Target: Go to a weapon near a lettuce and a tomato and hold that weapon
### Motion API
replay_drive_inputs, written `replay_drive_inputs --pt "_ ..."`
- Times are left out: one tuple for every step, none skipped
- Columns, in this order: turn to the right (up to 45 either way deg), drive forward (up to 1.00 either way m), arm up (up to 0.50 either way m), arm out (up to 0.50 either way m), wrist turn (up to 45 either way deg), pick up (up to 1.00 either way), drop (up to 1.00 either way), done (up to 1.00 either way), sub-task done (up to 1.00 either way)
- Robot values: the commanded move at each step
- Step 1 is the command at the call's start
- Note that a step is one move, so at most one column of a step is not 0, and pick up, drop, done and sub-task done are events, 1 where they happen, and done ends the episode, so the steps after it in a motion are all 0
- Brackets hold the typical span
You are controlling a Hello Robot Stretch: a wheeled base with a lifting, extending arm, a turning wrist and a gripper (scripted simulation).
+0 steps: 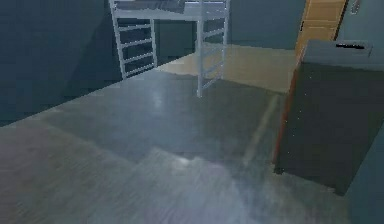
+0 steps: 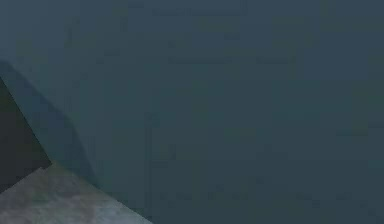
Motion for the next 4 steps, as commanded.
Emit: replay_drive_inputs --pt "3.0 0.0 0.0 0.0 0.0 0.0 0.0 0.0 0.0" --pt "0.0 1.0 0.0 0.0 0.0 0.0 0.0 0.0 0.0" --pt "0.0 0.5 0.0 0.0 0.0 0.0 0.0 0.0 0.0" --pt "24.0 0.0 0.0 0.0 0.0 0.0 0.0 0.0 0.0"
